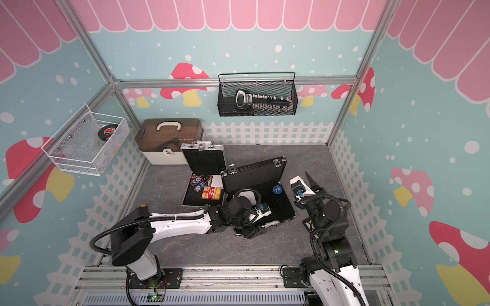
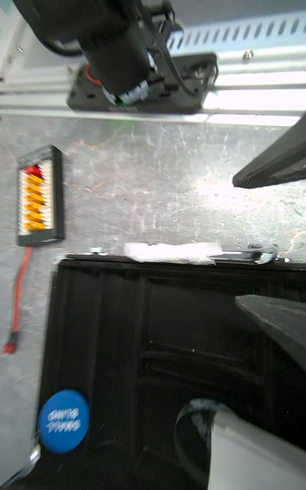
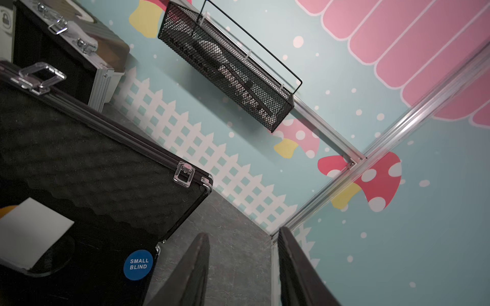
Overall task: Open the poker set cases
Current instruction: Open the case lid on the poker set case, then reset both arms
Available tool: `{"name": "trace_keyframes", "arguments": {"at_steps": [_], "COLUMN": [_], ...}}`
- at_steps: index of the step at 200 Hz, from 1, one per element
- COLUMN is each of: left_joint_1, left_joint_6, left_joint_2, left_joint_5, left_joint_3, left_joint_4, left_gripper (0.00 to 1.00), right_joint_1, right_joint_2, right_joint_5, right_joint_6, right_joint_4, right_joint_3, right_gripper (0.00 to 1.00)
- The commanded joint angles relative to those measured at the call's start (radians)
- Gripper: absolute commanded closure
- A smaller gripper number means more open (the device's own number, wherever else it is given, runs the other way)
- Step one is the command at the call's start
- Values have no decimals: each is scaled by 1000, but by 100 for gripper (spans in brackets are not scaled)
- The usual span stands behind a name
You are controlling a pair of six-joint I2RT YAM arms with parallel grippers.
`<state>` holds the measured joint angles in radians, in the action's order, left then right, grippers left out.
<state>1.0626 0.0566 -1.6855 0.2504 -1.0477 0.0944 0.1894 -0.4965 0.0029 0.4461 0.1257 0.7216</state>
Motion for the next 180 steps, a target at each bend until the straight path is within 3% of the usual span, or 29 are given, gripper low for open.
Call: {"name": "trace_keyframes", "arguments": {"at_steps": [1,21,36,60,73,124,151,180], "left_joint_1": [0,0,-1,-23,-68,-427,-620,-796], "left_joint_6": [-12,2,9,14,-11,-130,-158,-162], "left_joint_2": [102,194,280,437,517,713,725,694], "left_joint_5": [57,139,131,-61,-230,-886,-1019,-964], "left_joint_3": [3,12,26,47,62,233,418,561], "left_joint_4": [37,57,57,32,-4,-162,-302,-424], "left_gripper": [35,35,35,31,28,22,22,23], "right_joint_1": [-2,-2,-1,-5,-20,-174,-185,-187], "right_joint_2": [-76,-181,-258,-362,-412,-519,-531,-513], "right_joint_5": [126,219,286,398,451,532,577,510], "right_joint_6": [-183,-320,-401,-481,-515,-672,-676,-635], "right_joint_4": [105,193,232,220,185,-18,-221,-546], "right_joint_3": [112,226,293,335,331,158,-25,-272], "right_gripper": [55,51,48,42,40,36,35,35]}}
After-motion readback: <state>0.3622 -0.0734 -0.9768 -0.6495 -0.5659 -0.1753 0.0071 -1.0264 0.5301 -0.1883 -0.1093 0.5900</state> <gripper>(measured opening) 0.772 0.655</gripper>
